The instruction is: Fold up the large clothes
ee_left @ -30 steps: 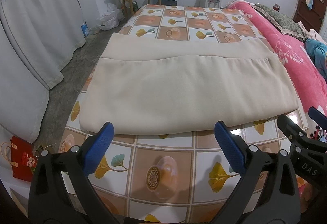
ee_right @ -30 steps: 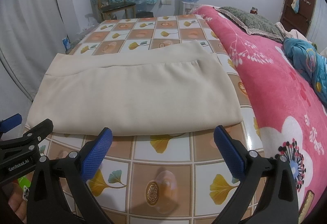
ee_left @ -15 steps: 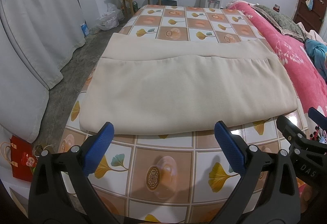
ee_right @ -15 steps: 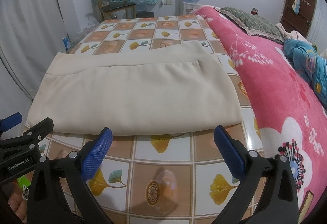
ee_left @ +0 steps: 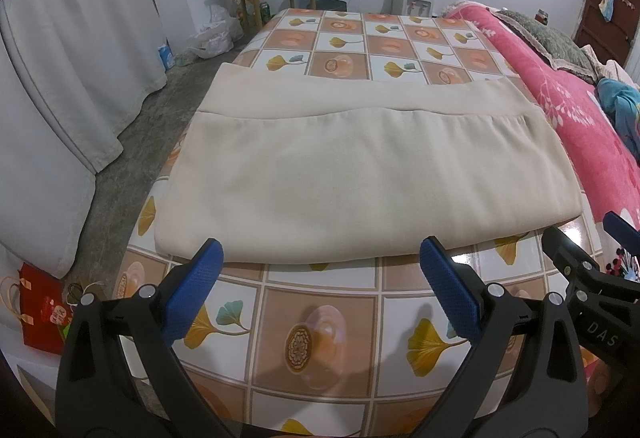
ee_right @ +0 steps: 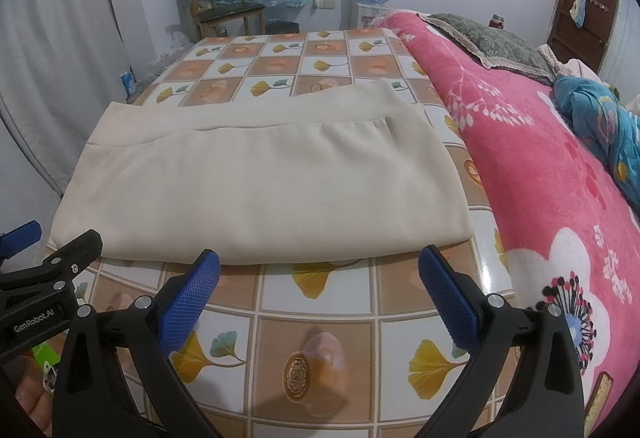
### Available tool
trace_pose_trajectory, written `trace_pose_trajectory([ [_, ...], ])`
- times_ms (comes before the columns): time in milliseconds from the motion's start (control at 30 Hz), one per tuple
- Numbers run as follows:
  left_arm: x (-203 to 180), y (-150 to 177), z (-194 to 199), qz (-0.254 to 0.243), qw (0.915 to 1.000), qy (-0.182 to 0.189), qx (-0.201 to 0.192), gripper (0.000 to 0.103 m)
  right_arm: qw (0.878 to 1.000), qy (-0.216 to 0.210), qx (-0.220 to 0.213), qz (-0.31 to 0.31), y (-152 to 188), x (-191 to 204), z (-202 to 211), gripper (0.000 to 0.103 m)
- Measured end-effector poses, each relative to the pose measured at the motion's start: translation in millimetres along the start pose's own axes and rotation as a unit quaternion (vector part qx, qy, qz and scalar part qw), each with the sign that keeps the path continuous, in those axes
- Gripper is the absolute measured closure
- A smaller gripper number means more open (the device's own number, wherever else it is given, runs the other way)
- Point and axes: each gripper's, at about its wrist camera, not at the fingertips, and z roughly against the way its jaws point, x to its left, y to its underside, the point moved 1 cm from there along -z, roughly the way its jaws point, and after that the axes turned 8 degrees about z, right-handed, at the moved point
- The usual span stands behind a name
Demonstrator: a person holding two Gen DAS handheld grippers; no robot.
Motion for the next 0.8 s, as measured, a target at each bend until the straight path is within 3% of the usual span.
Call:
trace_pose_trajectory([
  [800,0.5,0.0,-0.1,0.0,1.0,0.0,0.0,0.008,1.0,0.001,0.001,0.003,0.1,3.2,-1.1,0.006],
])
